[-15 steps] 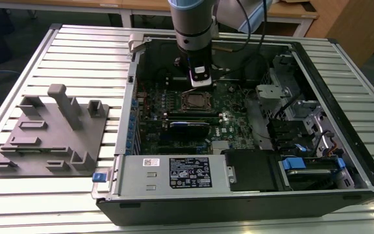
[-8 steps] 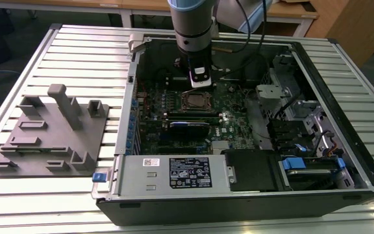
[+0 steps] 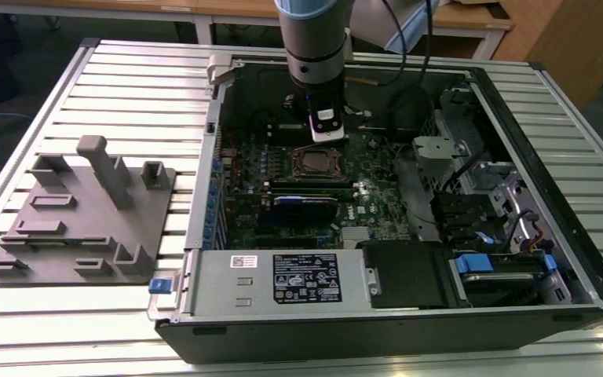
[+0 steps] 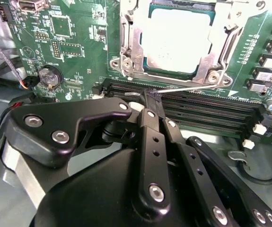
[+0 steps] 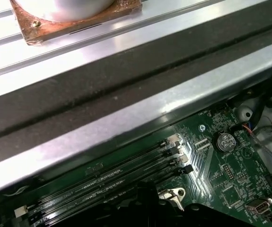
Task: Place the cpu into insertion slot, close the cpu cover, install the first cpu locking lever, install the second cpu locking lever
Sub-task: 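Install the first cpu locking lever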
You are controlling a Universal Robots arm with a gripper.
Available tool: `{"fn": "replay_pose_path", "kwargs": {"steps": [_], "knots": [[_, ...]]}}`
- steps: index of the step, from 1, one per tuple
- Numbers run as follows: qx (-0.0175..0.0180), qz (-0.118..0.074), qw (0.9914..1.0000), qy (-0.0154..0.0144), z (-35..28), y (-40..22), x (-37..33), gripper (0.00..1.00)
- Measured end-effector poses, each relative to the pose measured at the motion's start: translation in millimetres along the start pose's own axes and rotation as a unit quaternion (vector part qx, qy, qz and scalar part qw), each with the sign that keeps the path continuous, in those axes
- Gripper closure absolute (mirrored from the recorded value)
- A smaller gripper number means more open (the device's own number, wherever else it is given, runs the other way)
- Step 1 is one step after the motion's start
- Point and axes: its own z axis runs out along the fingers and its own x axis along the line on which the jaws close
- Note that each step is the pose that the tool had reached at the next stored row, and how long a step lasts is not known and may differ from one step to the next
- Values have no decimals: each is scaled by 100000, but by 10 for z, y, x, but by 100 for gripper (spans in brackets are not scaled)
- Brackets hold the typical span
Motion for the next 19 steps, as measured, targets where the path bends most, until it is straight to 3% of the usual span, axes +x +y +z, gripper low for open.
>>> {"fn": "replay_pose_path", "kwargs": {"steps": [13, 19], "knots": [[98, 762, 99997, -236, 23, 19, 14, 89], [152, 916, 99994, -488, 40, 13, 19, 89]]}}
